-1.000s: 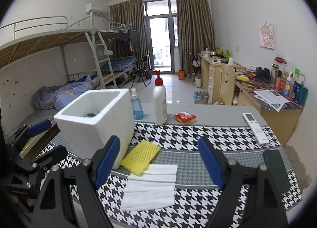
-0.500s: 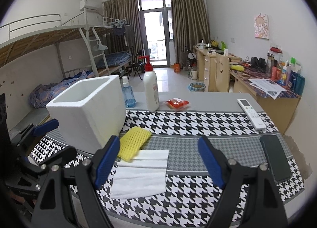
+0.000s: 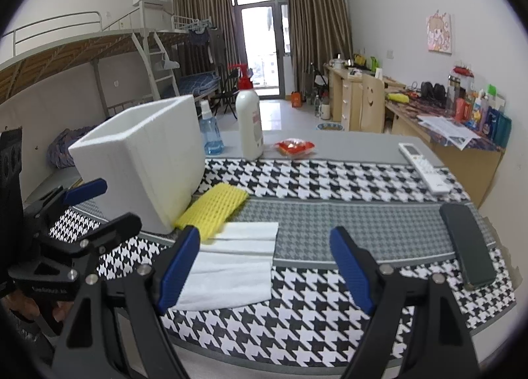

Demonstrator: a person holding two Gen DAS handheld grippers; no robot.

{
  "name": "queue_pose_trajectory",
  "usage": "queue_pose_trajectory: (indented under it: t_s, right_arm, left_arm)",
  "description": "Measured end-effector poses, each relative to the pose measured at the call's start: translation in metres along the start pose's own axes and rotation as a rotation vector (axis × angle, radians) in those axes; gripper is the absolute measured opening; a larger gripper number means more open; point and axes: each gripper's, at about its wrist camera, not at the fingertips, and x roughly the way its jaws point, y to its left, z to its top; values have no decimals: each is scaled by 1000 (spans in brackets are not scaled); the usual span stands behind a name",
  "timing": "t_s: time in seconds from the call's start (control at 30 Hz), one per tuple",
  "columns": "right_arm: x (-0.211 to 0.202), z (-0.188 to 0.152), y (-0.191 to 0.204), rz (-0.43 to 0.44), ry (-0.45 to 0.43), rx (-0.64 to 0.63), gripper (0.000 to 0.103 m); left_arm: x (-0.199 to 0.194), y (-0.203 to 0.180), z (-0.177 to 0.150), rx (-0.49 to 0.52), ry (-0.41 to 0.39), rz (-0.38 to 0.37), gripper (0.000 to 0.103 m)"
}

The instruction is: Organize soft objects

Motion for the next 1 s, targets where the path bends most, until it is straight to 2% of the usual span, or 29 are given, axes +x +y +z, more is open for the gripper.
queue_pose_trajectory:
  t_s: [0.27, 0.43, 0.5, 1.0]
  right_arm:
    - [7, -7, -9, 3, 26, 11, 84]
    - [13, -12, -16, 0, 43, 23, 84]
    - [16, -14, -21, 4, 49, 36, 84]
    - [29, -22, -27, 39, 91, 33, 84]
  left_arm:
    - [16, -8, 0, 23, 33, -12, 102]
    - [30, -15, 0, 40, 67, -31, 93]
    - [35, -18, 0, 46, 80, -41, 93]
    - [70, -23, 3, 34, 134, 23, 92]
